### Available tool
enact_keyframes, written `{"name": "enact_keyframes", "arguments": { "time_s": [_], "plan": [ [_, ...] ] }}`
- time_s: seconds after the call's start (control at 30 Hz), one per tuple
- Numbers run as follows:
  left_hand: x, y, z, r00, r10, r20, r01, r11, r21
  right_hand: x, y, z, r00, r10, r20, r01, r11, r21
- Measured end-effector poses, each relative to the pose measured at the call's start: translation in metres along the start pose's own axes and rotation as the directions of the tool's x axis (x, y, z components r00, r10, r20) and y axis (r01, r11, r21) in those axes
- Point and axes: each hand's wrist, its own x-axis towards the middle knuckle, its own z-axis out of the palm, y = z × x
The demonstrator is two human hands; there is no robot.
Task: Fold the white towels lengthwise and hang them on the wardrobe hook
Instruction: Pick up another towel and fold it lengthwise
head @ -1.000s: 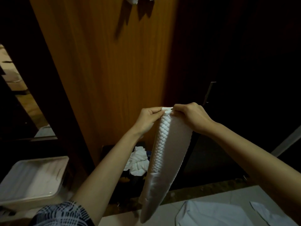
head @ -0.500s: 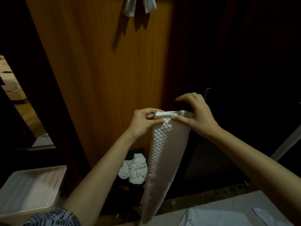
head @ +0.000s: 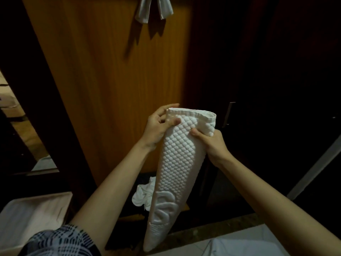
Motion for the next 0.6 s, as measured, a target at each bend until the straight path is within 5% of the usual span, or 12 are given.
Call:
{"name": "enact_keyframes", "arguments": {
  "time_s": [0.17,0.4,0.6],
  "plan": [
    [-0.011,-0.027,-0.015,0.968,-0.250,0.033,0.250,0.968,-0.014,0.018,-0.024,0.022,1.000,-0.025,0.001,0.024,0.999,0.032],
    [-0.019,-0.045,-0.026,0.909,-0.416,0.017,0.416,0.908,-0.045,0.050,-0.072,0.040,0.997,-0.072,-0.026,0.073,0.997,0.015],
    [-0.010,-0.026,-0.018,0.912,-0.387,0.133,0.395,0.918,-0.037,0.081,-0.114,0.031,0.993,0.036,-0.110,-0.032,0.999,0.041]
  ]
}}
